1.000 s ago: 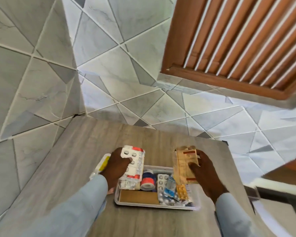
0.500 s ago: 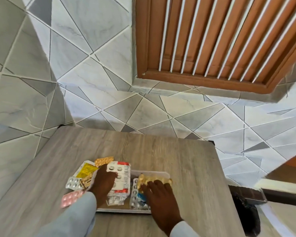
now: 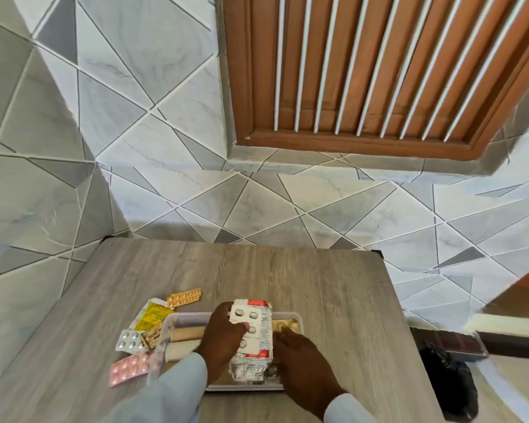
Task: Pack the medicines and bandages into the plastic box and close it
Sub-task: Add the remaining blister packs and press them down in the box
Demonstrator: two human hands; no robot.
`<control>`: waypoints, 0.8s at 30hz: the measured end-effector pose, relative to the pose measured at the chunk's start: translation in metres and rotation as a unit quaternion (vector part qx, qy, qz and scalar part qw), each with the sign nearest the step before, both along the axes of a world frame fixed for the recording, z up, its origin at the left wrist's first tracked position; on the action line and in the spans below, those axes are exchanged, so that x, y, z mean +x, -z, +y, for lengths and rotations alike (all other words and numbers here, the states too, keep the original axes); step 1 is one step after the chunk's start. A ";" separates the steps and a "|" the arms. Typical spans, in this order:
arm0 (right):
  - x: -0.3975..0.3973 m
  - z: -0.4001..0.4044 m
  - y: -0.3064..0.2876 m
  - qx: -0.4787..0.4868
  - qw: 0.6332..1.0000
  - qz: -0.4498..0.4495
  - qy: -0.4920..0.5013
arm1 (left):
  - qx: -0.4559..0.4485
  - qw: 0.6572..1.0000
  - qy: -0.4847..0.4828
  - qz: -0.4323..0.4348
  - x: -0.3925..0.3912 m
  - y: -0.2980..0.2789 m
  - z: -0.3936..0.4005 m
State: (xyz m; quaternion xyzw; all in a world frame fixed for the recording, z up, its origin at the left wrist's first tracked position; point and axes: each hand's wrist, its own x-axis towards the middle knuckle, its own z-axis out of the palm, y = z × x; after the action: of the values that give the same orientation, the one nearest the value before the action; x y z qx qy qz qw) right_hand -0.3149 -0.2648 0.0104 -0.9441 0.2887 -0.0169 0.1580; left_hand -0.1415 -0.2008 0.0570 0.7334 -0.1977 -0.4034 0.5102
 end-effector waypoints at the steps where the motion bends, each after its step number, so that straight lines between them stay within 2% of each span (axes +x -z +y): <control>1: -0.004 -0.001 -0.002 -0.021 1.000 -0.002 0.021 | 0.003 1.000 0.005 -0.002 -0.003 0.001 -0.003; 3: -0.011 0.000 -0.005 -0.063 0.996 -0.009 0.068 | 0.016 0.999 0.028 -0.004 -0.010 0.000 -0.007; 6: -0.014 0.002 0.000 -0.074 0.992 0.005 0.106 | 0.030 0.995 0.091 -0.022 -0.022 0.006 -0.013; 11: -0.014 0.013 -0.005 -0.051 0.980 -0.035 0.189 | 0.043 0.975 0.179 -0.125 -0.044 0.008 -0.018; 14: -0.009 0.021 -0.009 -0.082 0.984 -0.036 0.153 | 0.052 0.937 0.245 -0.242 -0.046 0.014 -0.011; 17: -0.010 0.025 -0.005 -0.079 0.987 -0.001 0.141 | 0.127 0.875 0.290 -0.367 -0.035 0.026 -0.003; 19: -0.011 0.026 -0.006 -0.079 0.987 0.008 0.137 | 0.140 0.862 0.304 -0.380 -0.028 0.028 0.000; 24: -0.012 0.028 -0.011 -0.065 0.986 0.027 0.149 | 0.058 0.879 0.353 -0.314 -0.012 0.025 -0.006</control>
State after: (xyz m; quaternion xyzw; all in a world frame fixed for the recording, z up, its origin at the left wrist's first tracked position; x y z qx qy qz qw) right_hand -0.3268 -0.2366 0.0210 -0.8988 0.4288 -0.0336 0.0846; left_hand -0.1536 -0.2069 0.0324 0.7315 -0.5695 -0.3161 0.2015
